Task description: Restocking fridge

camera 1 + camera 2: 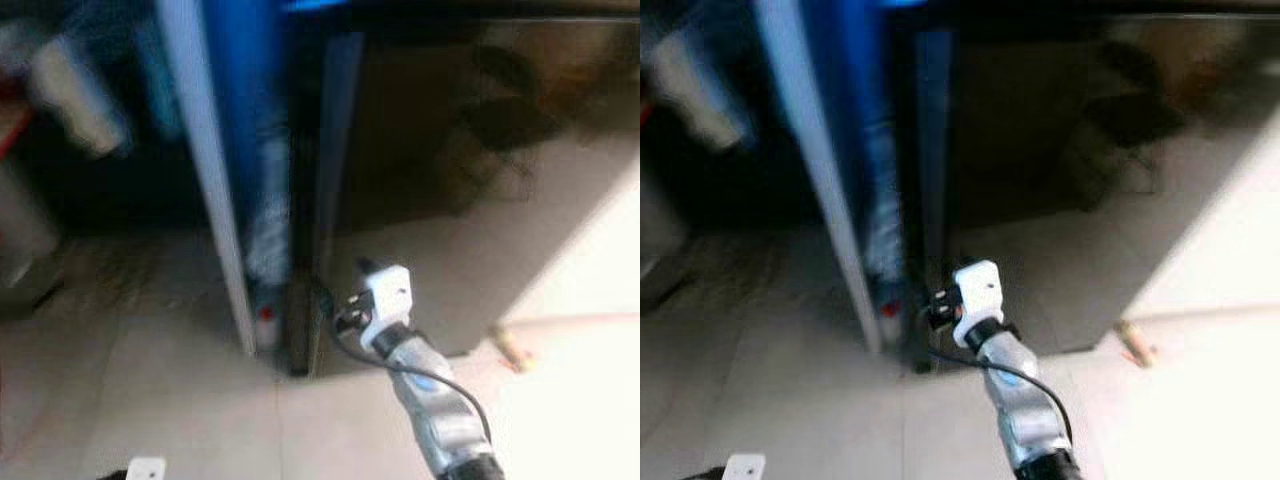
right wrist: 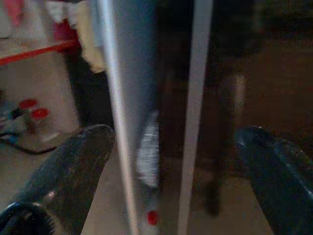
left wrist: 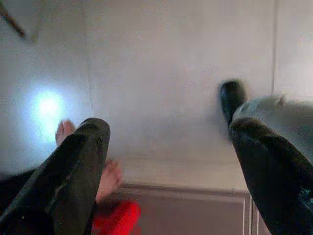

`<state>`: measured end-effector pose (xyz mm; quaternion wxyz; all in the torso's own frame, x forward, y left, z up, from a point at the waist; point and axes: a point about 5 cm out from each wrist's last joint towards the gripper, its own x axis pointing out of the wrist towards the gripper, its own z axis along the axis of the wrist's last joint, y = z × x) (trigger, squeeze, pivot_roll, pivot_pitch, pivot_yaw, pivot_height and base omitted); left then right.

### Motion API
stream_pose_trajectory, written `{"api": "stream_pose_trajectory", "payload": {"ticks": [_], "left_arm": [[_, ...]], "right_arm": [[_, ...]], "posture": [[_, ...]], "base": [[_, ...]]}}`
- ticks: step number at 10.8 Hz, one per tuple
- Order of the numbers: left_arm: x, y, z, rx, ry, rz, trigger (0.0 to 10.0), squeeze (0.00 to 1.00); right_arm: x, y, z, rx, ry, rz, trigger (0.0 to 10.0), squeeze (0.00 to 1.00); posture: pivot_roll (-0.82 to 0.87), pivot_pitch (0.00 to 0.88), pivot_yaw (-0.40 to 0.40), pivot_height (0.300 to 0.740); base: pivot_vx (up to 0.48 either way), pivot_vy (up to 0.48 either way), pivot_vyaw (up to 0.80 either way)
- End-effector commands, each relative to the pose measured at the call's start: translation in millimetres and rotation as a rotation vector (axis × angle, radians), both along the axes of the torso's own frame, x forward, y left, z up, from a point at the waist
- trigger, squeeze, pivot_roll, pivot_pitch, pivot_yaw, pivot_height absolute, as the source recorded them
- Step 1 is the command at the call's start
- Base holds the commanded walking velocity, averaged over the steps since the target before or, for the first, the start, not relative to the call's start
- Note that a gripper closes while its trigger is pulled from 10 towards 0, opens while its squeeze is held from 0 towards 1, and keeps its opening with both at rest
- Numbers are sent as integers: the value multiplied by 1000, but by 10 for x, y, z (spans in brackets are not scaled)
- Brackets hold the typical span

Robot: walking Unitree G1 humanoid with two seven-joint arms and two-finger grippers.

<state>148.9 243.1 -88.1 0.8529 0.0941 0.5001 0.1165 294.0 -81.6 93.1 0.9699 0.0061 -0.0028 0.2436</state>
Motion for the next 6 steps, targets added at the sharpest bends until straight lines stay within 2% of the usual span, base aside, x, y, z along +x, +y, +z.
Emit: {"api": "stream_pose_trajectory", "payload": {"ticks": [1, 5, 6], "left_arm": [[-87, -34, -43, -11, 28, 2, 10000, 0], [-93, -33, -45, -10, 30, 0, 10000, 0], [-93, -33, -45, -5, 32, 0, 10000, 0]], "right_arm": [[6, -36, -15, -11, 4, -9, 10000, 0], [-5, -26, -26, -9, 9, -8, 10000, 0], [-11, -24, -31, -9, 9, -6, 10000, 0]], "posture": [[-207, 75, -18, 740], [-208, 78, -18, 740], [-208, 78, -18, 740]], "base": [[285, 0, 0], [282, 0, 0], [0, 0, 0]]}}
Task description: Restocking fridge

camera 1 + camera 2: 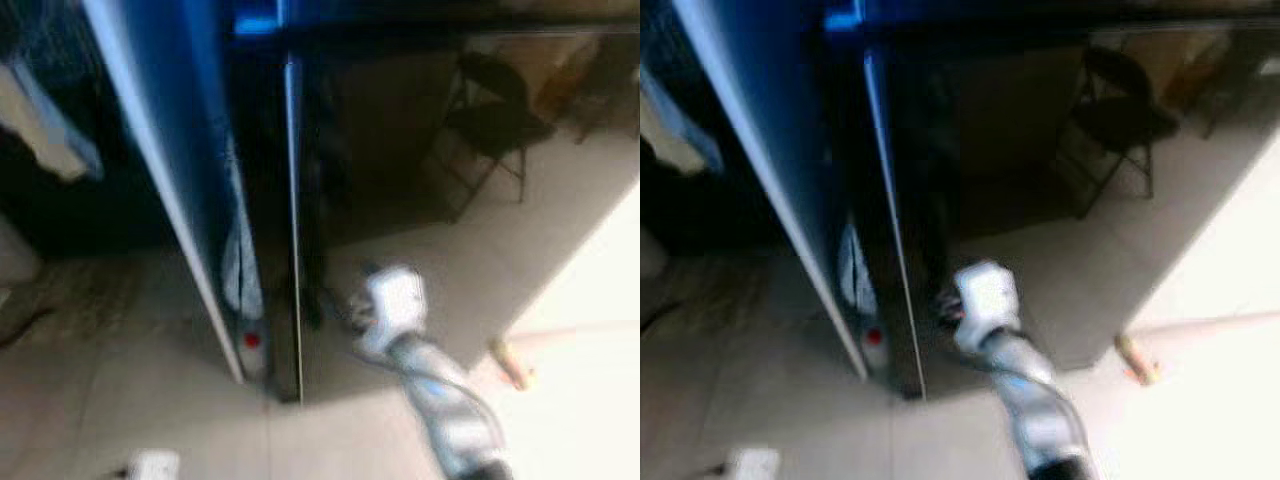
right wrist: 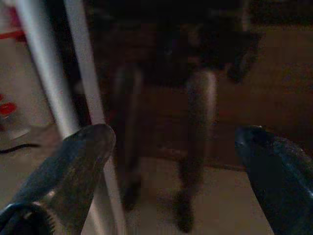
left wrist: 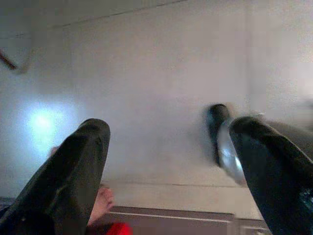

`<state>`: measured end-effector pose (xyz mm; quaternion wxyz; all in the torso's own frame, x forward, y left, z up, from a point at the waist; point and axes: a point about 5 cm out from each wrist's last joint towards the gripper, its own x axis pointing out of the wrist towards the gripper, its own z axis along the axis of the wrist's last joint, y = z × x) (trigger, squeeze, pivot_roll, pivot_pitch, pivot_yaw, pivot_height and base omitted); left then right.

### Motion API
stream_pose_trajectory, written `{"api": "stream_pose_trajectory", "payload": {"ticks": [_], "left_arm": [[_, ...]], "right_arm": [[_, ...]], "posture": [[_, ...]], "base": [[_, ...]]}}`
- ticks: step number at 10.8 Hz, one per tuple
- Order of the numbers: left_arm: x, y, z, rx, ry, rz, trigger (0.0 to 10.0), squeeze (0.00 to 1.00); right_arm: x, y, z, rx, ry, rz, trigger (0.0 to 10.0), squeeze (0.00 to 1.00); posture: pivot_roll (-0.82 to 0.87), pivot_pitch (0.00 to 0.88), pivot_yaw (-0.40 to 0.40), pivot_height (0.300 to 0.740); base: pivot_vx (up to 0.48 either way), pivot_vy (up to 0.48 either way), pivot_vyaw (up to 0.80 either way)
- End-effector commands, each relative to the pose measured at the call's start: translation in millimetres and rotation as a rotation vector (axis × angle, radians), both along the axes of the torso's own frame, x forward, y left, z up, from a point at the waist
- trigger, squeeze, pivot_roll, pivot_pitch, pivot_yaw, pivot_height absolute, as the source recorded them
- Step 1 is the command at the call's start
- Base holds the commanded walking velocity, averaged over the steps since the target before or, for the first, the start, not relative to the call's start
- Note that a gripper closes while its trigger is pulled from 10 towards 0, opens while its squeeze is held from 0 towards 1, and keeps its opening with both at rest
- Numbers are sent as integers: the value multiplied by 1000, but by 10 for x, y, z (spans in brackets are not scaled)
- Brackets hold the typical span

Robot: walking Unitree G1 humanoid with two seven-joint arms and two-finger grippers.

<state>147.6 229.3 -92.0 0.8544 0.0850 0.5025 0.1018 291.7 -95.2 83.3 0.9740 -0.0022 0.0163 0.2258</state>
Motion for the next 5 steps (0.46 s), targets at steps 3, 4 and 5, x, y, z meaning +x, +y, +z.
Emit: {"api": "stream_pose_trajectory", "payload": {"ticks": [3, 4, 5], "left_arm": [[-79, 105, -5, 23, 24, 20, 10000, 0], [-80, 100, -7, 20, 26, 18, 10000, 0], [-87, 98, -10, 22, 29, 17, 10000, 0]], "right_arm": [[-7, 115, 57, 17, -22, 33, 10000, 0], [-16, 109, 57, 17, -23, 28, 10000, 0], [-26, 110, 60, 20, -24, 28, 10000, 0]], "posture": [[-210, 80, -18, 740], [-210, 81, -18, 740], [-213, 84, -19, 740]], "base": [[0, 0, 0], [0, 0, 0], [0, 0, 0]]}}
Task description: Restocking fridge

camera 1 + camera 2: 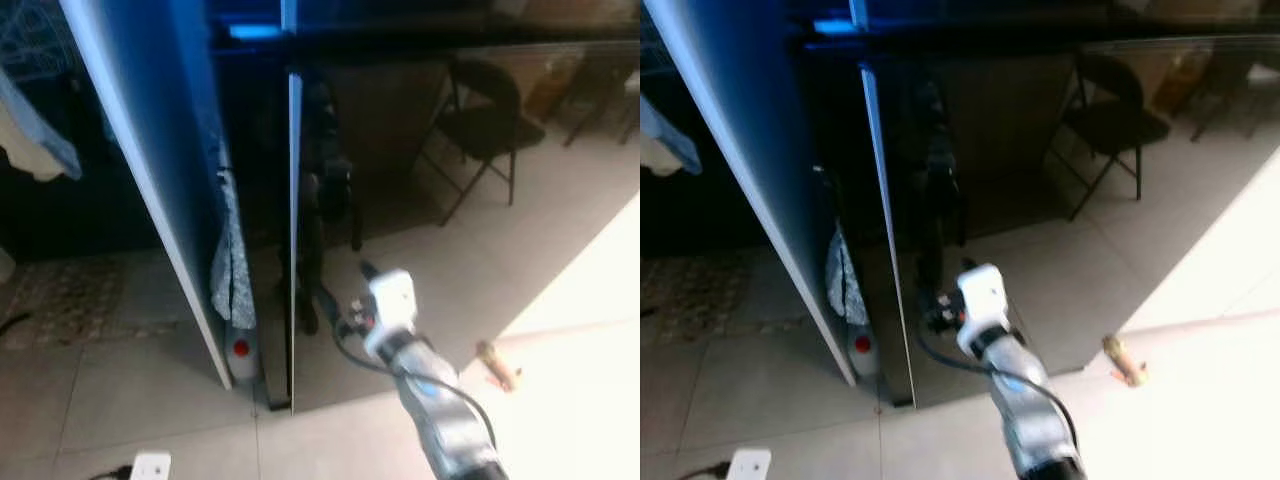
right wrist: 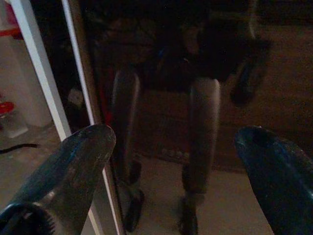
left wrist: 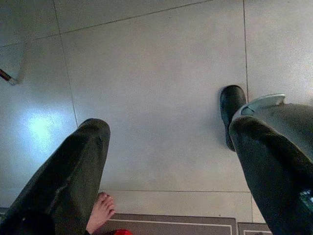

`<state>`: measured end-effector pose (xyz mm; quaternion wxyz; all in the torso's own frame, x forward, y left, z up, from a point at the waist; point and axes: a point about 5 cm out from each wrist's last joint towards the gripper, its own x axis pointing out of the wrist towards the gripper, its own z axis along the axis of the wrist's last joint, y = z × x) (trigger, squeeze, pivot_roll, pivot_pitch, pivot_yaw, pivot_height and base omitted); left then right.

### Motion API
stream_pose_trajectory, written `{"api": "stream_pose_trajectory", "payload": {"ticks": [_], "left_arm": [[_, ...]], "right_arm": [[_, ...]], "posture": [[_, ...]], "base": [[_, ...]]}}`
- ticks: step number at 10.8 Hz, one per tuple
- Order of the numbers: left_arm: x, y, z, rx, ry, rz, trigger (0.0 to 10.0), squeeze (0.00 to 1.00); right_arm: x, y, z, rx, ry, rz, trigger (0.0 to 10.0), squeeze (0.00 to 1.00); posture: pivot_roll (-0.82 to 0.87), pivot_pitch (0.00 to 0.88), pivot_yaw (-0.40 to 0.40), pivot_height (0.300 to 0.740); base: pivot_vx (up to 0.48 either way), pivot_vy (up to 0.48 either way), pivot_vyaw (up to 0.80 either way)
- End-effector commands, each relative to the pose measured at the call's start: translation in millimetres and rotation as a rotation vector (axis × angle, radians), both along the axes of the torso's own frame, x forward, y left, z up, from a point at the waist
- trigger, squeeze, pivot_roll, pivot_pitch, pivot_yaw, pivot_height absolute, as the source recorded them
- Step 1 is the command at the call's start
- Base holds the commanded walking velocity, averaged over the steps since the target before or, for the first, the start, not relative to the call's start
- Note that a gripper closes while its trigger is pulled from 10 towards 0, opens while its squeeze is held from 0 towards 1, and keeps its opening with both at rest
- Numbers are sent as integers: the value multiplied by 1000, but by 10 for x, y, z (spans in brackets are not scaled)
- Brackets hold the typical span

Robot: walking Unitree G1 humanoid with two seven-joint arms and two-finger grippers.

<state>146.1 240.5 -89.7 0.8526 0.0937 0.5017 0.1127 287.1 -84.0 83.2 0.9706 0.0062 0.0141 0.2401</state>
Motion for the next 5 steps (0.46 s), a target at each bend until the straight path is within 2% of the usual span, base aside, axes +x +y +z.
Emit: {"api": "stream_pose_trajectory", "payload": {"ticks": [1, 5], "left_arm": [[-78, -16, -35, -3, 30, 7, 10000, 0], [-82, -17, -37, -2, 31, 7, 10000, 0]], "right_arm": [[29, 10, 80, 4, -32, -2, 10000, 0], [50, 27, 108, 10, -40, -5, 10000, 0]], "posture": [[-212, 84, -20, 740], [-211, 84, -20, 740]], "base": [[0, 0, 0], [0, 0, 0]]}}
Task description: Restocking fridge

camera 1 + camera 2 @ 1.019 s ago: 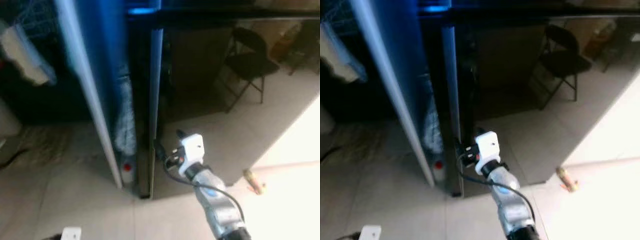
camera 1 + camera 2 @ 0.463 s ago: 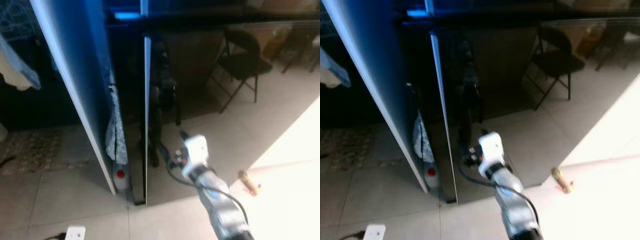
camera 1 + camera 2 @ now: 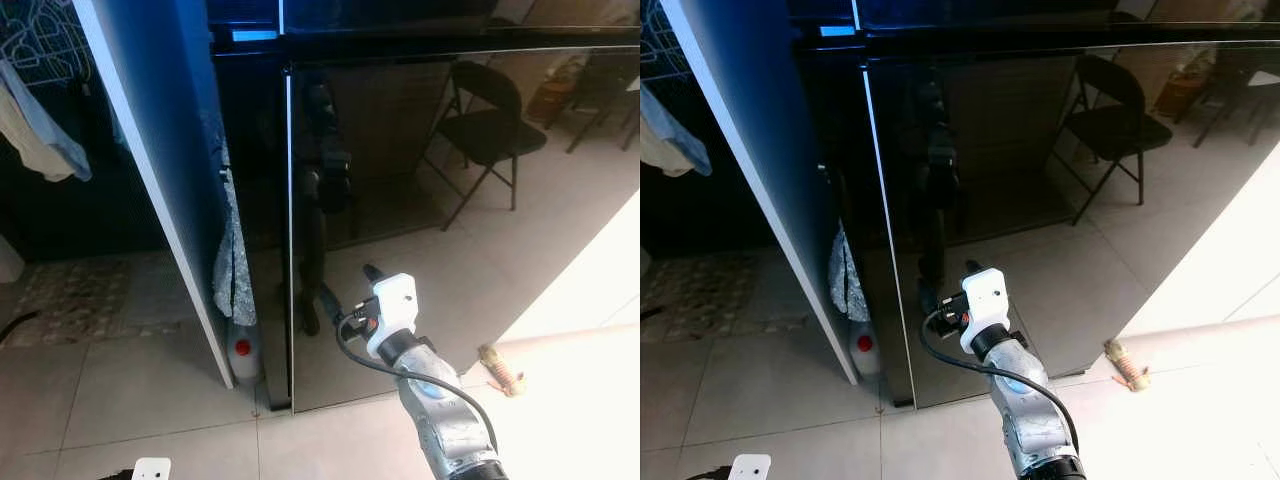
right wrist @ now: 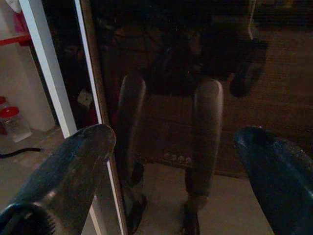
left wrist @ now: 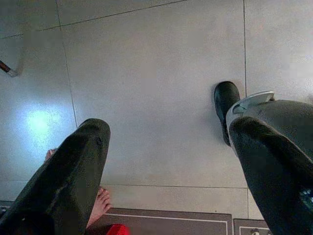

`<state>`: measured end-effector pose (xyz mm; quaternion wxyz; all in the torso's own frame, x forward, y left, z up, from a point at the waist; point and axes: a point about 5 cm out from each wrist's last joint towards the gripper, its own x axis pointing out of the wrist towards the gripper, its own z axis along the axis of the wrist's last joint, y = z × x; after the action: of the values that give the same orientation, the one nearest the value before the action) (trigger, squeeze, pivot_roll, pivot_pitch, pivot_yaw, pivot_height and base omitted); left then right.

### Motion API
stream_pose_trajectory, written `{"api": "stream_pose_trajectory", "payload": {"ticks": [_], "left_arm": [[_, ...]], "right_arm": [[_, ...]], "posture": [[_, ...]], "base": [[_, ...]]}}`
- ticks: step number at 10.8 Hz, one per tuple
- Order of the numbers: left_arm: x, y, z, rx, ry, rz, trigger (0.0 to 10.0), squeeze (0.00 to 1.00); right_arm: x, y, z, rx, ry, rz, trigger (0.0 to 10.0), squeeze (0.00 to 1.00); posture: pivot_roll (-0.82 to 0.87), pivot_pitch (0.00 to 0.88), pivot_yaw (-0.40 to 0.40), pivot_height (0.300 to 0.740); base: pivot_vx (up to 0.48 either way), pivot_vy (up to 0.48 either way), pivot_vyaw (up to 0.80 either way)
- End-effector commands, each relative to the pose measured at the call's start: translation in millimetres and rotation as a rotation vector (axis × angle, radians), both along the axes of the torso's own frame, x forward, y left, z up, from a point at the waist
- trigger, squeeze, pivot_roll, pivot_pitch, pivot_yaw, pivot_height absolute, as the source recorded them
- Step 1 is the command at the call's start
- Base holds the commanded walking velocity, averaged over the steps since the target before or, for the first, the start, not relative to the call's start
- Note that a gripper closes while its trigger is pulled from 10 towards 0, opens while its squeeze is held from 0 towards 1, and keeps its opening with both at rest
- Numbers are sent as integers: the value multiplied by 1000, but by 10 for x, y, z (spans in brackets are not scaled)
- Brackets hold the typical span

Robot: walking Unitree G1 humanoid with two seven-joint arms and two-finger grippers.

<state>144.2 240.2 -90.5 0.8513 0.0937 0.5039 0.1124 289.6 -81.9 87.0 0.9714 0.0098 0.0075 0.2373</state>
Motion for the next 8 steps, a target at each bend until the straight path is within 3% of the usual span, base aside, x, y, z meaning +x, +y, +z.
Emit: {"api": "stream_pose_trajectory", "payload": {"ticks": [1, 8], "left_arm": [[-63, -14, -29, -2, 26, 7, 10000, 0], [-63, -14, -29, -2, 26, 7, 10000, 0]], "right_arm": [[25, 5, 71, 0, -29, 1, 10000, 0], [25, 5, 71, 0, -29, 1, 10000, 0]], "posture": [[-211, 84, -20, 740], [-211, 84, -20, 740]], "base": [[0, 0, 0], [0, 0, 0]]}}
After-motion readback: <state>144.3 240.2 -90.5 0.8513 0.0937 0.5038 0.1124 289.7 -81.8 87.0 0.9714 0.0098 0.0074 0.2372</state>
